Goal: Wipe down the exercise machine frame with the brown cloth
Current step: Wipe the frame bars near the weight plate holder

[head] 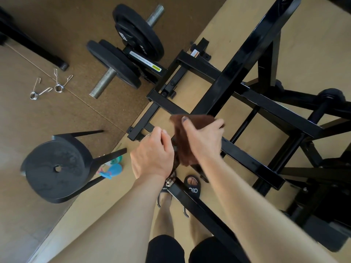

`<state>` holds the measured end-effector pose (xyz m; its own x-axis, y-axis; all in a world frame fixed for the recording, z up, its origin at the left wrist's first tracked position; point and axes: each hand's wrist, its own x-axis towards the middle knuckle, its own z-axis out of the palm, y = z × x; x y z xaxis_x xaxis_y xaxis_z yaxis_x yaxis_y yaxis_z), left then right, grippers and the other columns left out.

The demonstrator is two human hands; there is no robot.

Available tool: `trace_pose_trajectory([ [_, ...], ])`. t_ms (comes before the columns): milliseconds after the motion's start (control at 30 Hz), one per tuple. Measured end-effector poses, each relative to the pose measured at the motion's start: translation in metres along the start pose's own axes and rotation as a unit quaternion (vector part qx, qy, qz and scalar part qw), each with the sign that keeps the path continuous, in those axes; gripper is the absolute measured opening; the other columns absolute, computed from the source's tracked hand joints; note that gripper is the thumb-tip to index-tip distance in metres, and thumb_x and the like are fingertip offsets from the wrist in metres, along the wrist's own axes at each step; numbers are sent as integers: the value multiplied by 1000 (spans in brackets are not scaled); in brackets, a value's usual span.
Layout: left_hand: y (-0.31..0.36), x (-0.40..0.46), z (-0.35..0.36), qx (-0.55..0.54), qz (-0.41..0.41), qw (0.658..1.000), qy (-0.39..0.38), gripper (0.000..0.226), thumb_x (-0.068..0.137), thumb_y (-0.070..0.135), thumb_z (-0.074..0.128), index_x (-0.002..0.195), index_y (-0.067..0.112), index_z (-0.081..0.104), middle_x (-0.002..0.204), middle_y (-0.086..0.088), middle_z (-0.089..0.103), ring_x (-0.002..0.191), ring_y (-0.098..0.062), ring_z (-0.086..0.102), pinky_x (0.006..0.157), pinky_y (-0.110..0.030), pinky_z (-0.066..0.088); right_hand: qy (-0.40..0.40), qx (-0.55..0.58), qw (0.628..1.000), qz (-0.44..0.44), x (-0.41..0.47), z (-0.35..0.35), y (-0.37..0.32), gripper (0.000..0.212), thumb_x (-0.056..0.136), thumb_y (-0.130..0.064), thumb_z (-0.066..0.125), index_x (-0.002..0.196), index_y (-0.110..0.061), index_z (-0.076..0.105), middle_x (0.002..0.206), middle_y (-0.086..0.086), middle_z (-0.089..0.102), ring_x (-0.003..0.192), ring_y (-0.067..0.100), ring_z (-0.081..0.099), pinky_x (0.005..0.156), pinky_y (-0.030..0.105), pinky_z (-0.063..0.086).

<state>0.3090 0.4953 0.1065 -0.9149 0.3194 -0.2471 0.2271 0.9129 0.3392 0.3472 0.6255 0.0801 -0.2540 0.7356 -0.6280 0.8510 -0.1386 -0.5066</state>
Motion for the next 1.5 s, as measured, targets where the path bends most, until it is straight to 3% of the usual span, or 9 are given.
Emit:
trace_pose_trajectory([
  [100, 2, 0, -3, 1, -1, 1000, -16, 26, 108, 36, 39, 85, 27, 48, 66, 8, 53, 59, -13, 55, 55, -42, 55, -4, 51, 998, 23, 42, -18, -22, 99, 80, -62, 78, 149, -17, 24, 141, 14, 40, 114, 29, 53, 86, 40, 50],
  [267, 2, -1, -3, -3, 9, 1000, -8, 26, 108, 36, 40, 85, 27, 47, 64, 9, 51, 57, -11, 53, 53, -38, 54, 13, 37, 999, 30, 28, -7, -11, 97, 80, -72, 70, 148, -22, 23, 139, 13, 44, 101, 24, 51, 83, 39, 55],
  [433, 3, -1, -1, 0, 17, 1000, 14, 30, 108, 39, 35, 81, 28, 43, 58, 12, 42, 49, -1, 40, 44, -22, 27, -24, -85, 996, 6, -33, 17, 19, 97, 79, -76, 67, 144, -20, 21, 135, 14, 40, 96, 27, 56, 75, 37, 60],
  [600, -1, -1, 0, -7, 18, 1000, 15, 28, 108, 39, 39, 83, 28, 47, 59, 13, 45, 52, -1, 45, 45, -20, 37, -70, -113, 991, 15, -51, 22, 28, 103, 78, -83, 61, 146, -21, 14, 138, 17, 35, 103, 31, 59, 83, 40, 61],
  [767, 3, -2, -3, -14, 12, 1000, 15, 29, 107, 39, 38, 82, 28, 46, 58, 14, 43, 50, 0, 44, 43, -19, 30, 22, -183, 982, -50, -22, 19, 19, 103, 80, -86, 50, 145, -11, 26, 136, 16, 42, 116, 35, 55, 98, 44, 50],
  [933, 4, -1, -5, -26, 0, 1000, -5, 27, 107, 34, 42, 81, 26, 48, 61, 9, 50, 54, -8, 52, 47, -39, 53, 65, -67, 995, -32, 24, 10, 0, 102, 81, -81, 54, 153, -19, 17, 142, 15, 35, 118, 36, 54, 98, 47, 49],
  [1167, 3, -1, -6, -25, 9, 1000, -16, 29, 107, 35, 39, 81, 26, 48, 60, 9, 50, 53, -6, 50, 46, -35, 51, 98, 31, 995, -4, 84, -25, -41, 104, 89, -65, 66, 162, -22, 7, 157, 14, 30, 131, 34, 51, 98, 42, 52],
  [1333, 4, -1, -7, -17, 14, 999, -24, 27, 108, 34, 40, 84, 25, 48, 63, 8, 50, 56, -9, 52, 50, -37, 54, 84, 168, 981, 50, 48, -10, -33, 96, 83, -55, 78, 154, -28, 19, 143, 11, 48, 121, 31, 60, 88, 42, 59],
  [1500, 6, -1, -9, -20, 12, 999, -33, 28, 108, 34, 39, 82, 25, 45, 62, 8, 48, 55, -14, 52, 52, -41, 53, 52, 160, 984, 63, -1, 24, -5, 96, 82, -53, 80, 151, -32, 16, 143, 8, 44, 119, 28, 58, 78, 32, 56],
])
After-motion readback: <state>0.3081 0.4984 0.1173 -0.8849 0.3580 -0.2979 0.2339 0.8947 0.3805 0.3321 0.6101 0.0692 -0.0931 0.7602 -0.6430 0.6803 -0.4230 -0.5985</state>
